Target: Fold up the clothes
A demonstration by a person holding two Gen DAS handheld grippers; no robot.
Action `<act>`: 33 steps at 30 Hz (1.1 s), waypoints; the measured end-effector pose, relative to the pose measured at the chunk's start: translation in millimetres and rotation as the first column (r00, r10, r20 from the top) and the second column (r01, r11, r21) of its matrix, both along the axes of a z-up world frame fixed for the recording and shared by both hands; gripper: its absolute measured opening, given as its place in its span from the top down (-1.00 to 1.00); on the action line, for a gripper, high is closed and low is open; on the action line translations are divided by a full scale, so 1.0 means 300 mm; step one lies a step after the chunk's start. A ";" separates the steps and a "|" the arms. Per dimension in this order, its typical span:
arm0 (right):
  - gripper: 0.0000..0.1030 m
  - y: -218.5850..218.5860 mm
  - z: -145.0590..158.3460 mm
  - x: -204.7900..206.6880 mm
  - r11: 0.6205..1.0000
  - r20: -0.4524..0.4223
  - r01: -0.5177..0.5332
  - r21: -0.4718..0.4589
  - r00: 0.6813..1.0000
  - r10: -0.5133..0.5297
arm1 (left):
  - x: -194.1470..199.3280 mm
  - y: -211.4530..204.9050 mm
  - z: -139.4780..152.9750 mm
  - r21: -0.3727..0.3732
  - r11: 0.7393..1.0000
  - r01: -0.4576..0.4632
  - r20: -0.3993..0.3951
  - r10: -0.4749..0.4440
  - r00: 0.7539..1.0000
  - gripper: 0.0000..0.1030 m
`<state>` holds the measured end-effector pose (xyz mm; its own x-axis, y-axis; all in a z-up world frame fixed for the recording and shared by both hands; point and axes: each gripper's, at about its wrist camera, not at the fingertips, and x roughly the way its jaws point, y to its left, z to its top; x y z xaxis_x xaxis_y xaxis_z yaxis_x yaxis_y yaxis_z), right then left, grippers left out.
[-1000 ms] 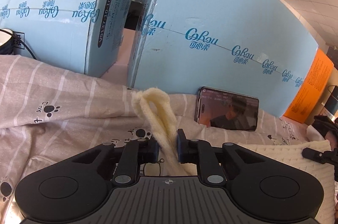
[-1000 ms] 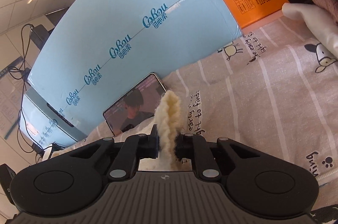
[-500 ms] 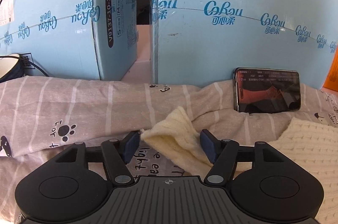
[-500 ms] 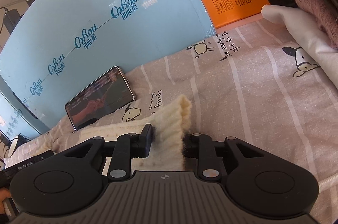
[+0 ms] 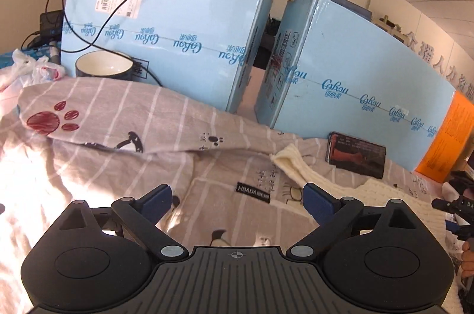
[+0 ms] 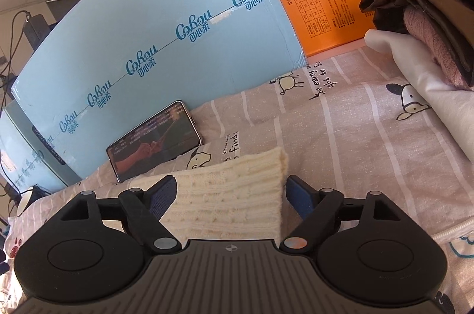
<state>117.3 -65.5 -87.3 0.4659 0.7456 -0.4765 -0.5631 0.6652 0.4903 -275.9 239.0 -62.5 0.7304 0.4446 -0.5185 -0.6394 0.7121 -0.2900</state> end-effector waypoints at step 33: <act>-0.66 -0.225 0.016 -0.369 0.960 0.048 -0.225 0.165 0.974 0.220 | 0.163 -0.582 0.026 0.433 0.704 0.564 -0.103 -0.582 0.806 0.68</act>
